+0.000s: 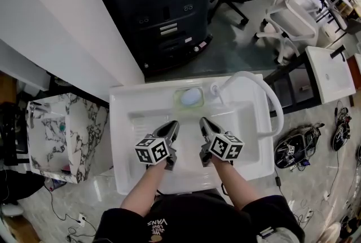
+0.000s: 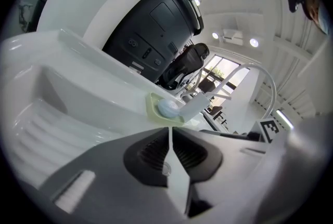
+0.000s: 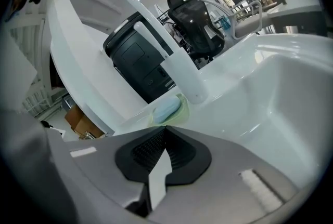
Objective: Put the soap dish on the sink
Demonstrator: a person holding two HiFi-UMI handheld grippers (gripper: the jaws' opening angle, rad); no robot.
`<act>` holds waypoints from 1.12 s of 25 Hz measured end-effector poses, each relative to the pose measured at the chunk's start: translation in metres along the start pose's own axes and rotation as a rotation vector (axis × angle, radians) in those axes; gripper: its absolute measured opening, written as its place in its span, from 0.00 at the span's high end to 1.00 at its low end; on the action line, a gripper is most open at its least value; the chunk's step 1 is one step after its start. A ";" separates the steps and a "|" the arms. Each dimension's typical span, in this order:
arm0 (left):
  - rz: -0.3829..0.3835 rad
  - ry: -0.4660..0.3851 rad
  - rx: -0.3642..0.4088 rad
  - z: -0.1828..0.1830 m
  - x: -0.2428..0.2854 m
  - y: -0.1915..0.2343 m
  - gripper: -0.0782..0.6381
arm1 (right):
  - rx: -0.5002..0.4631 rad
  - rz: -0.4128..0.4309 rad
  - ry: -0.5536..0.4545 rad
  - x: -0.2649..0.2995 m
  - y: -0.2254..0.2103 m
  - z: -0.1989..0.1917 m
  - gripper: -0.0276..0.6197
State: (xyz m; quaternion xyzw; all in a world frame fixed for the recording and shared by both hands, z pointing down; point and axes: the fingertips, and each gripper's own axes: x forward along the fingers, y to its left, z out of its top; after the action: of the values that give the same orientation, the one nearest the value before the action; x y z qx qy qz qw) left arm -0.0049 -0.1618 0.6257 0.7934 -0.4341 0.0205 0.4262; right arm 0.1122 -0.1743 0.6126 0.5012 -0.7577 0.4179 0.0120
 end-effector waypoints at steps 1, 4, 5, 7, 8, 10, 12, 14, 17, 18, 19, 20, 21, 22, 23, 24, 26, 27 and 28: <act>-0.005 -0.003 0.005 0.000 -0.004 -0.001 0.80 | -0.008 -0.002 -0.008 -0.003 0.003 -0.001 0.95; -0.024 -0.011 0.025 0.001 -0.015 -0.007 0.82 | -0.019 -0.008 -0.023 -0.014 0.010 -0.004 0.95; -0.030 -0.012 0.034 0.001 -0.019 -0.009 0.82 | -0.021 -0.009 -0.028 -0.017 0.013 -0.006 0.95; -0.043 -0.013 0.055 0.001 -0.027 -0.014 0.82 | -0.024 -0.010 -0.037 -0.024 0.019 -0.009 0.95; -0.049 -0.014 0.065 0.001 -0.031 -0.016 0.82 | -0.026 -0.009 -0.042 -0.028 0.023 -0.011 0.95; -0.062 -0.015 0.086 0.000 -0.041 -0.020 0.82 | -0.033 -0.002 -0.053 -0.035 0.031 -0.014 0.95; -0.075 -0.016 0.108 0.000 -0.050 -0.023 0.82 | -0.048 0.001 -0.064 -0.042 0.038 -0.017 0.95; -0.088 -0.013 0.131 0.000 -0.059 -0.027 0.82 | -0.064 -0.003 -0.077 -0.050 0.045 -0.019 0.95; -0.111 0.000 0.162 -0.004 -0.069 -0.033 0.82 | -0.081 -0.013 -0.096 -0.062 0.052 -0.023 0.95; -0.119 0.005 0.172 -0.005 -0.073 -0.035 0.82 | -0.086 -0.017 -0.101 -0.065 0.055 -0.025 0.95; -0.126 0.008 0.181 -0.006 -0.076 -0.038 0.82 | -0.089 -0.021 -0.107 -0.068 0.058 -0.027 0.95; -0.135 0.010 0.190 -0.007 -0.080 -0.041 0.82 | -0.090 -0.025 -0.112 -0.072 0.060 -0.029 0.95; -0.144 0.011 0.199 -0.007 -0.083 -0.044 0.82 | -0.091 -0.029 -0.118 -0.076 0.062 -0.031 0.95; -0.152 0.012 0.209 -0.008 -0.087 -0.047 0.82 | -0.092 -0.033 -0.125 -0.079 0.064 -0.032 0.95; -0.159 0.014 0.222 -0.008 -0.090 -0.049 0.82 | -0.094 -0.037 -0.132 -0.083 0.066 -0.034 0.95; -0.165 0.016 0.234 -0.009 -0.093 -0.051 0.82 | -0.096 -0.040 -0.139 -0.086 0.069 -0.036 0.95; -0.173 0.018 0.254 -0.011 -0.101 -0.053 0.82 | -0.102 -0.046 -0.151 -0.091 0.074 -0.040 0.95; -0.177 0.018 0.262 -0.012 -0.104 -0.054 0.82 | -0.105 -0.047 -0.157 -0.093 0.077 -0.042 0.95; -0.180 0.017 0.268 -0.013 -0.108 -0.055 0.82 | -0.108 -0.047 -0.162 -0.096 0.080 -0.044 0.95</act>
State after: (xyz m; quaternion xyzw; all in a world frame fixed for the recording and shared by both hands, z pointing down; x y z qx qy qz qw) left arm -0.0293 -0.0661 0.5543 0.8786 -0.3512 0.0466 0.3203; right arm 0.0803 -0.0619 0.5496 0.5499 -0.7655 0.3339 -0.0125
